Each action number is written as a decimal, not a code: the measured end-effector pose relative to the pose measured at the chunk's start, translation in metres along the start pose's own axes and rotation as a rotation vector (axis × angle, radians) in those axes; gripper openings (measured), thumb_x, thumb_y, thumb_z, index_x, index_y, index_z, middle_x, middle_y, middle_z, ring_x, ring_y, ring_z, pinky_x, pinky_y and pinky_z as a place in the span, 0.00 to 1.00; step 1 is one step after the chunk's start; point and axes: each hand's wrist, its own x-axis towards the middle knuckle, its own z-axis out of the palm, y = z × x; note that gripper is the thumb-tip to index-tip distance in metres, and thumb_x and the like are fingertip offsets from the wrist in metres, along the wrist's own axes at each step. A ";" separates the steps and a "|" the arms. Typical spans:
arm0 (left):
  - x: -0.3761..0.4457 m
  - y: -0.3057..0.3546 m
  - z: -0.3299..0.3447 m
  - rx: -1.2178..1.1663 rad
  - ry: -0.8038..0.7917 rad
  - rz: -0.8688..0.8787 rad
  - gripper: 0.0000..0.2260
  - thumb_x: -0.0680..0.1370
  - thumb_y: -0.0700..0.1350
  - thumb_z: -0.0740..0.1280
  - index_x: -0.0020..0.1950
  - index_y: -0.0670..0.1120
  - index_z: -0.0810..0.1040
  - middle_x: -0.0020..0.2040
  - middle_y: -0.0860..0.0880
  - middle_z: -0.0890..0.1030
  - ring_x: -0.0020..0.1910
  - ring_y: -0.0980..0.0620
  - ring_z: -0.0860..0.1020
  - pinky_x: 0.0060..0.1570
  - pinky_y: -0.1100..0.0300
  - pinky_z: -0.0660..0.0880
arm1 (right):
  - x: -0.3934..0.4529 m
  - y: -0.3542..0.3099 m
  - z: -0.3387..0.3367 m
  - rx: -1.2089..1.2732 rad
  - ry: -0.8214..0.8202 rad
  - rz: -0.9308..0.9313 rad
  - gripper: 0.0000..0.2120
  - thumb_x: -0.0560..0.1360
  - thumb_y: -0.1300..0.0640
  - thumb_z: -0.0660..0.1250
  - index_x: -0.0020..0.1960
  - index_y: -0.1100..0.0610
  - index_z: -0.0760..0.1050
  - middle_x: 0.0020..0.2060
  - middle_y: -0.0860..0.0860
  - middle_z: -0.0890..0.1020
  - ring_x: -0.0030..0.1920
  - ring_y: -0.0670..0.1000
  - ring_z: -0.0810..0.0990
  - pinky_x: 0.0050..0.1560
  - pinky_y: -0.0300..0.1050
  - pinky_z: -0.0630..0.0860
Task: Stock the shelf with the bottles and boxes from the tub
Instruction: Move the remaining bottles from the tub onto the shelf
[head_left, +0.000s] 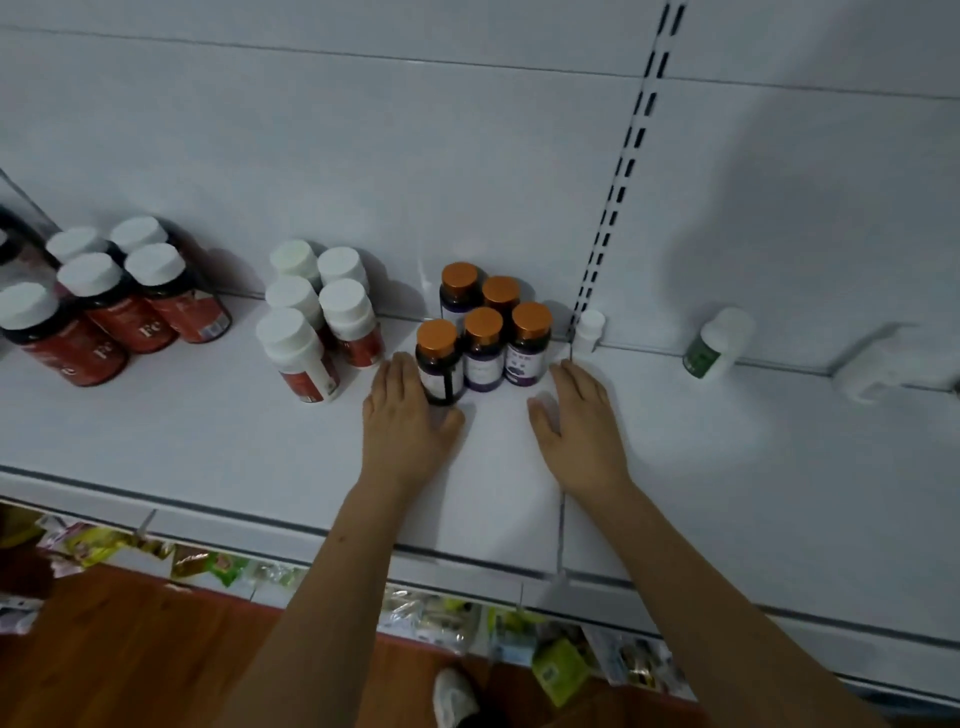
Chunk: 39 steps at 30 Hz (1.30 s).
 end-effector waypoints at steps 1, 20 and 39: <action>-0.011 0.001 -0.001 0.002 -0.001 -0.016 0.41 0.71 0.62 0.55 0.78 0.39 0.57 0.77 0.40 0.60 0.77 0.42 0.57 0.73 0.47 0.56 | -0.010 0.001 -0.006 0.056 -0.002 0.016 0.27 0.82 0.49 0.59 0.77 0.59 0.60 0.76 0.54 0.63 0.75 0.53 0.59 0.75 0.44 0.55; -0.333 0.335 0.130 -0.283 -0.214 0.679 0.20 0.80 0.48 0.64 0.72 0.55 0.66 0.65 0.58 0.70 0.62 0.58 0.69 0.56 0.64 0.68 | -0.304 0.220 -0.310 0.170 0.347 0.074 0.24 0.82 0.43 0.55 0.76 0.52 0.63 0.72 0.46 0.68 0.71 0.44 0.65 0.70 0.38 0.61; -0.447 0.583 0.357 -0.230 -0.772 1.067 0.21 0.78 0.53 0.62 0.71 0.51 0.68 0.64 0.53 0.71 0.62 0.54 0.70 0.60 0.59 0.72 | -0.506 0.496 -0.458 0.045 0.659 0.710 0.27 0.80 0.39 0.53 0.74 0.53 0.66 0.68 0.48 0.73 0.68 0.46 0.70 0.68 0.46 0.68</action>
